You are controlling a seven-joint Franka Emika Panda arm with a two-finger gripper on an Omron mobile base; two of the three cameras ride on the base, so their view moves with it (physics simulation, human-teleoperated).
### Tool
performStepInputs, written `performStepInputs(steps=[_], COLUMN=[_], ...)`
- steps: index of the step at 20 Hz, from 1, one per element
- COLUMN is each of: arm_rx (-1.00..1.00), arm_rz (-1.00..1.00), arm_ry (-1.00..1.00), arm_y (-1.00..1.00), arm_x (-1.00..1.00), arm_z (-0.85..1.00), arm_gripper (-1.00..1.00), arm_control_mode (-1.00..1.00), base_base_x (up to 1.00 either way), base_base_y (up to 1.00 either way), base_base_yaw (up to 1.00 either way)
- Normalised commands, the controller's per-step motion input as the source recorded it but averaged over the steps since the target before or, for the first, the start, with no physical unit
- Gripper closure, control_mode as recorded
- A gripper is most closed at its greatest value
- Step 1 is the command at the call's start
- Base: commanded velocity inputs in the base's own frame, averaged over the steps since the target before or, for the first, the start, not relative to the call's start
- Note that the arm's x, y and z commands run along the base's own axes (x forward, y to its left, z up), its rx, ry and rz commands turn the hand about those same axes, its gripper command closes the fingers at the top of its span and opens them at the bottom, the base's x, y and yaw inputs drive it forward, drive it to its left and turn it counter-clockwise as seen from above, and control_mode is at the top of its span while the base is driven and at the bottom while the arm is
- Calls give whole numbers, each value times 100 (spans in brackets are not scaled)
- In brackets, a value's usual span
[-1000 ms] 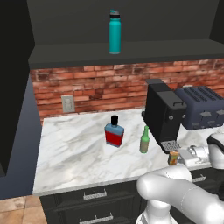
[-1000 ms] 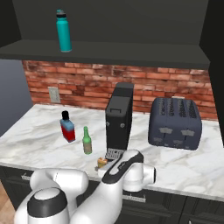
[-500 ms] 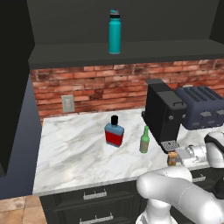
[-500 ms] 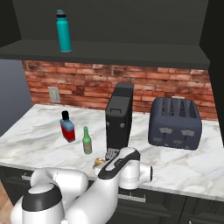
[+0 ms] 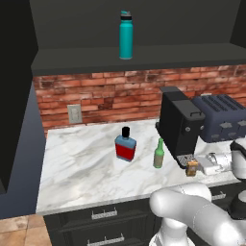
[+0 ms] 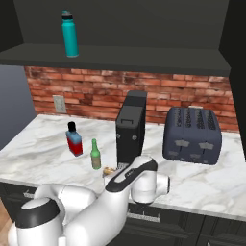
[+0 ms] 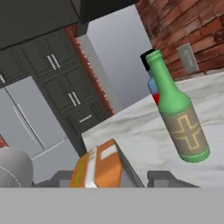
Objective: Sort all alcoholic drinks to one cabinet, and non-alcoholic drinks to the other.
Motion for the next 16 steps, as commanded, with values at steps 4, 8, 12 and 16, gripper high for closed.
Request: performStepInputs(steps=[4,8,12,16], arm_rx=[5,0,0,0], arm_rz=[-8,-16,-27,-33], arm_ry=[0,1,0,0], arm_y=[9,17,18,26], arm_x=[-12,-18,-29,-15], arm_z=[100,97,71,76], arm_gripper=[100,100,100,100], arm_control_mode=[-100,-100,-100,-100], base_base_x=[0,0,0,0], base_base_y=[0,0,0,0], base_base_yaw=[0,0,0,0])
